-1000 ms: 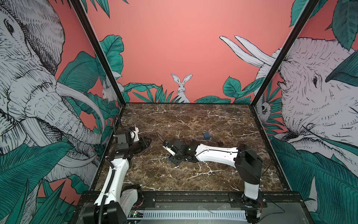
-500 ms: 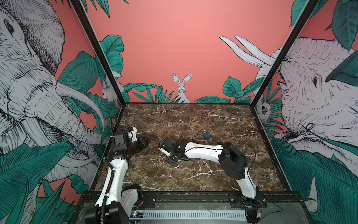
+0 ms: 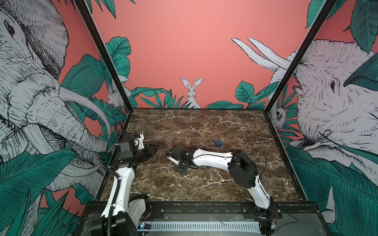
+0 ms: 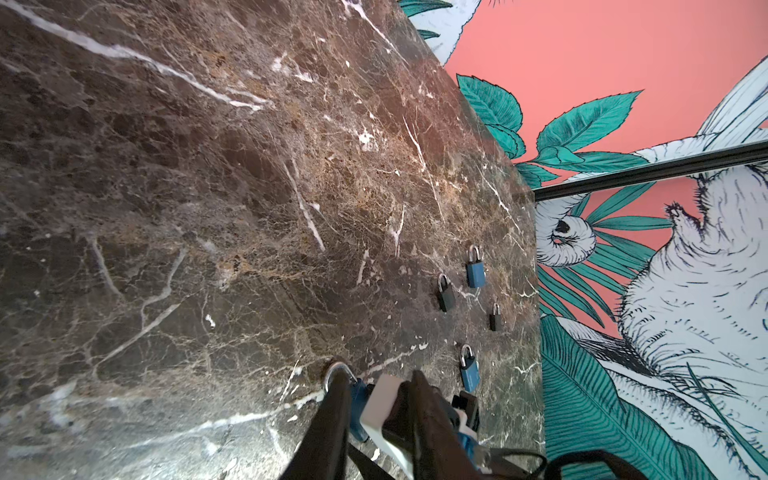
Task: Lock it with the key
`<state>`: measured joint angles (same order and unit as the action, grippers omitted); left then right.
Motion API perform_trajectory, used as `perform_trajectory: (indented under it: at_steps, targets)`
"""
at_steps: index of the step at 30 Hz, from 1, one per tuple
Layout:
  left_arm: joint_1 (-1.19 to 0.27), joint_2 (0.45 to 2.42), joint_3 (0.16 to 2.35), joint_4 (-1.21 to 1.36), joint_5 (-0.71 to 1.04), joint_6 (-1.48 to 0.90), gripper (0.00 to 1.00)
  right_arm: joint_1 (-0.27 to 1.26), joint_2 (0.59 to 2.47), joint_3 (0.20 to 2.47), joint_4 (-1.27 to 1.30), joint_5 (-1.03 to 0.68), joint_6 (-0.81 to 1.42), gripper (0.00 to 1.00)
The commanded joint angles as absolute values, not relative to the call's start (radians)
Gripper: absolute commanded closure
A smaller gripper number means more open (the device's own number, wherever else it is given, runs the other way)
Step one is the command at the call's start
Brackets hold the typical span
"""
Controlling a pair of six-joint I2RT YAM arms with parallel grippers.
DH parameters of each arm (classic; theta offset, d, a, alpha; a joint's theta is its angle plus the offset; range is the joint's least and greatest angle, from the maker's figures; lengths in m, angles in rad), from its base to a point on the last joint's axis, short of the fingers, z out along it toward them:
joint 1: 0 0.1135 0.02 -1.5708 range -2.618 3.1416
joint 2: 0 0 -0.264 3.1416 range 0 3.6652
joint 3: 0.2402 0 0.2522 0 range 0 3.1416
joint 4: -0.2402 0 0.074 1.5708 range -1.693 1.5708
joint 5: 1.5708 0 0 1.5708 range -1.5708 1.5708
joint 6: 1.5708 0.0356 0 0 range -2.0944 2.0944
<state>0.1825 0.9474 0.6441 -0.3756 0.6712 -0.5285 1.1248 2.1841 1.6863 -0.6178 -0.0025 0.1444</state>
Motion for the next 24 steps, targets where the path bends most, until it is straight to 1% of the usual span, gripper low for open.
perform_trajectory:
  at_steps: [1, 12, 18, 24]
  targets:
    - [0.191, 0.933, 0.626, -0.365, 0.692, -0.537, 0.72, 1.129, 2.219, 1.714, -0.667, -0.001, 0.148, 0.53]
    - [0.199, 0.931, 0.615, -0.355, 0.700, -0.543, 0.72, 1.129, 2.256, 1.759, -0.712, 0.014, 0.154, 0.53]
    - [0.200, 0.936, 0.613, -0.347, 0.704, -0.547, 0.72, 1.129, 2.206, 1.715, -0.678, 0.036, 0.159, 0.51]
    - [0.202, 0.940, 0.611, -0.339, 0.706, -0.552, 0.72, 1.129, 2.205, 1.714, -0.682, 0.041, 0.158, 0.50]
